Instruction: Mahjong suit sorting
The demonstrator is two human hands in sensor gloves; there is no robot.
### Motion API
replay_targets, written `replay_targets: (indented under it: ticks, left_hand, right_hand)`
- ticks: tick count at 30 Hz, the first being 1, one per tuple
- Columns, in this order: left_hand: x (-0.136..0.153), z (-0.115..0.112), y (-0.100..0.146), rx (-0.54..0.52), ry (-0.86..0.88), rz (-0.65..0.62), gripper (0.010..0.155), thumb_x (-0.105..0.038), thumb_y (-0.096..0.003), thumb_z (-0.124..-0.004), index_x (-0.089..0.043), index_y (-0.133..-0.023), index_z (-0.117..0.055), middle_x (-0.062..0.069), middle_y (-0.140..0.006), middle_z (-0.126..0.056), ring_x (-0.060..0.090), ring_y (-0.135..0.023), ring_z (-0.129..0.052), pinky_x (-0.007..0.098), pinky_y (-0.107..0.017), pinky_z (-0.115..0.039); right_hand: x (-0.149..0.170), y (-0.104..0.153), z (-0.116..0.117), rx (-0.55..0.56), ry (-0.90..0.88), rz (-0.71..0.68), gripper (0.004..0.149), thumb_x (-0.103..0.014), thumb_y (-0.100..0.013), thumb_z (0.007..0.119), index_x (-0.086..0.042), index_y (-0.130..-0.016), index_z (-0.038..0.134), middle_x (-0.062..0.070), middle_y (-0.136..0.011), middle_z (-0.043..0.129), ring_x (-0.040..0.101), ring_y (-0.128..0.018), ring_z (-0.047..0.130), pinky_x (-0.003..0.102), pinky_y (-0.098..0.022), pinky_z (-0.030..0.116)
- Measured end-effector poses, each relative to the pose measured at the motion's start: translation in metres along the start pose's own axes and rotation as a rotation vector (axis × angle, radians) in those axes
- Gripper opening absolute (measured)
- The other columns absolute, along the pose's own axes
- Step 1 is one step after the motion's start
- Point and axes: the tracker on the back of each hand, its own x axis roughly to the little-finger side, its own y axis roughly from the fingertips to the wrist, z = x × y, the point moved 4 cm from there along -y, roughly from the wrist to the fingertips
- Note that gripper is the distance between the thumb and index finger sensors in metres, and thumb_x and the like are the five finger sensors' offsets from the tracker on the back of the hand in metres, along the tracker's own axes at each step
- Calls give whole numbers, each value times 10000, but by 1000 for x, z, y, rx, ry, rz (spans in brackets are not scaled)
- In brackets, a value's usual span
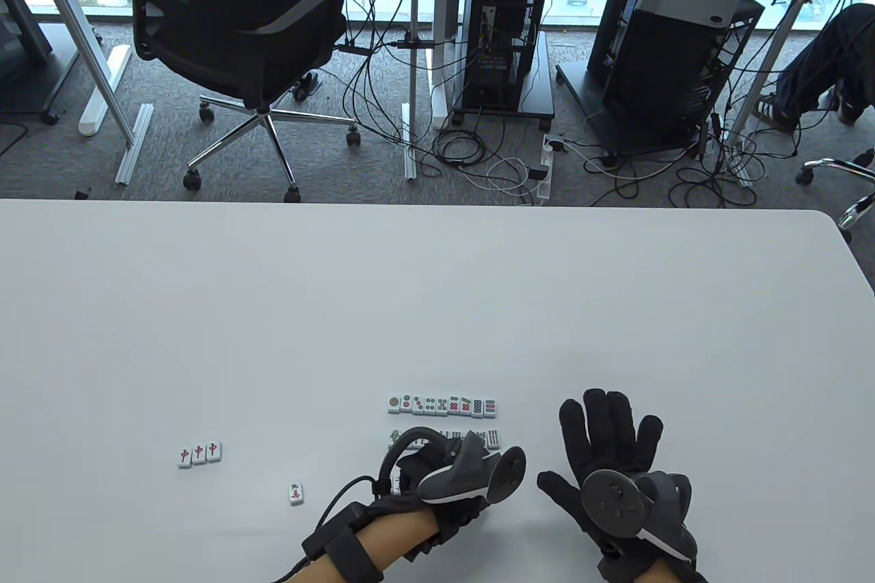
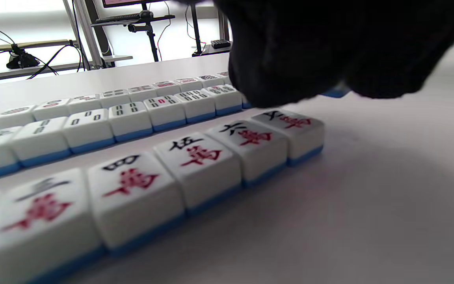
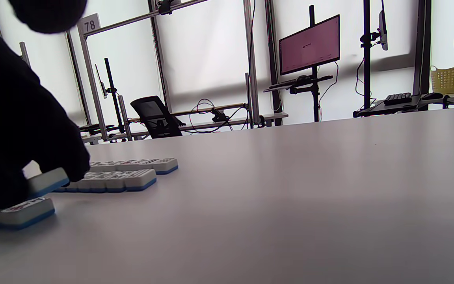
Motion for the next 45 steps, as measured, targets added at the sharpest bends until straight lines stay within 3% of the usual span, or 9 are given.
replay_targets:
  ticks: [8, 15, 20, 27, 31, 36, 45]
  left_hand:
    - [-8, -11, -2, 18, -97, -20, 626, -552, -270, -891, -144, -744, -875, -167, -265, -979, 14, 36, -878, 290, -69, -833]
    - [0, -6, 8, 10, -95, -36, 671, -562, -272, -876, -185, -824, -829, -126, -380, -1011, 41, -41, -932, 313, -131, -849]
    - [42, 5, 42, -86, -121, -12, 685, -553, -273, -872, -208, -859, -795, -96, -470, -1019, 61, -129, -981, 333, -199, -865]
    - [135, -3, 93, -7, -51, 195, 668, -544, -271, -877, -204, -843, -813, -97, -450, -1024, 68, -114, -979, 338, -192, -864]
    - [168, -20, 115, 71, -51, 289, 691, -551, -261, -886, -200, -852, -808, -95, -459, -1023, 70, -122, -981, 341, -196, -863]
    - [182, -47, 126, 127, -82, 349, 697, -553, -258, -887, -207, -856, -803, -100, -471, -1019, 65, -133, -982, 338, -202, -865]
    - [180, -60, 117, 179, -76, 351, 632, -491, -289, -883, -145, -813, -818, -103, -451, -1017, 62, -118, -981, 339, -194, -867]
  right_hand:
    - [-1, 0, 1, -2, 0, -7, 895, -622, -476, 593, -243, -1061, 31, 140, -1128, -39, 435, -995, -61, 766, -659, 77]
    - [-2, 1, 1, -3, -1, -10, 895, -621, -477, 593, -242, -1060, 30, 141, -1127, -39, 436, -994, -61, 766, -659, 78]
    - [-3, 1, 0, 4, 2, -14, 895, -620, -477, 594, -243, -1060, 30, 142, -1127, -39, 437, -994, -61, 766, -659, 78]
    - [-5, 1, 2, 2, 14, -21, 896, -621, -476, 593, -242, -1060, 29, 142, -1127, -39, 434, -994, -60, 766, -658, 78]
    - [-5, 1, 2, 1, 20, -20, 896, -621, -475, 594, -242, -1060, 31, 143, -1127, -37, 436, -994, -59, 766, -658, 80]
    - [-6, 2, 3, -4, 32, -20, 896, -621, -476, 593, -239, -1059, 31, 144, -1126, -36, 437, -993, -57, 766, -658, 83]
    - [-7, 2, 2, 1, 38, -22, 897, -621, -473, 594, -239, -1058, 30, 144, -1125, -35, 438, -993, -54, 767, -657, 86]
